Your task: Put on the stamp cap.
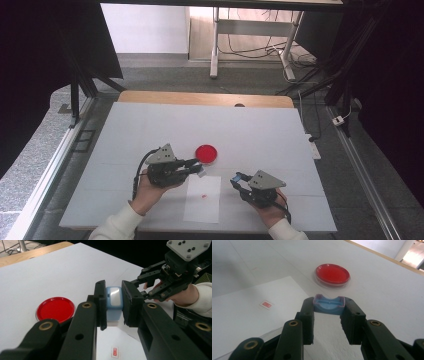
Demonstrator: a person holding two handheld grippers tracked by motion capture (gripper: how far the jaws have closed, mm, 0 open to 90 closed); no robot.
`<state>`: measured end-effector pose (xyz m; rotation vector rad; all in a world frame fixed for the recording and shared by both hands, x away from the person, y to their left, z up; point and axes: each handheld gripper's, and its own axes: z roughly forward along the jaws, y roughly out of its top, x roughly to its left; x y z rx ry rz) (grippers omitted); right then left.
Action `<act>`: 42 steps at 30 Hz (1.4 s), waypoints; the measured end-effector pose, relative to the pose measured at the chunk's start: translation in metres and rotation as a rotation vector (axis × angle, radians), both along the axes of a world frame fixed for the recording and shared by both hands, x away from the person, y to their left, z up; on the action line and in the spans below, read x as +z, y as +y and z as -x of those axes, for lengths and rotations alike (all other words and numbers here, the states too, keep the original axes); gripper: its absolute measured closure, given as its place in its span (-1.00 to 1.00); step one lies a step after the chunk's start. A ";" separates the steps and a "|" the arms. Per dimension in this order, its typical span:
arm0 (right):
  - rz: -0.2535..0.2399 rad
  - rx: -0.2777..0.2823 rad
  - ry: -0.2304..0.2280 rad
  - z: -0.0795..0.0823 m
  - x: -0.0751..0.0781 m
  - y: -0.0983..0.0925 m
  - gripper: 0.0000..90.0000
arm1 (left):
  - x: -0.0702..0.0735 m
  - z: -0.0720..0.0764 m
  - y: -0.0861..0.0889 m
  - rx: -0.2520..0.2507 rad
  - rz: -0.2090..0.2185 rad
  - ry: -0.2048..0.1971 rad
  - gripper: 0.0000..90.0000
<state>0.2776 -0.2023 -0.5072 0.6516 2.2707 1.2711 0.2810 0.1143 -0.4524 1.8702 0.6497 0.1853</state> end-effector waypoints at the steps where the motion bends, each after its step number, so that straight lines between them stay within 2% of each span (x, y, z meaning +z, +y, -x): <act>1: -0.015 0.009 0.002 0.000 0.000 0.001 0.42 | 0.000 0.000 0.000 0.002 0.001 0.000 0.66; 15: -0.032 0.050 0.020 0.007 -0.002 0.022 0.42 | 0.001 0.000 -0.001 0.007 0.007 0.002 0.66; 26: -0.034 0.057 0.003 0.010 -0.006 0.041 0.41 | 0.001 -0.001 -0.005 0.008 0.015 0.005 0.66; 42: -0.040 0.062 -0.012 0.013 -0.006 0.055 0.41 | 0.000 0.001 -0.014 0.006 0.021 0.005 0.66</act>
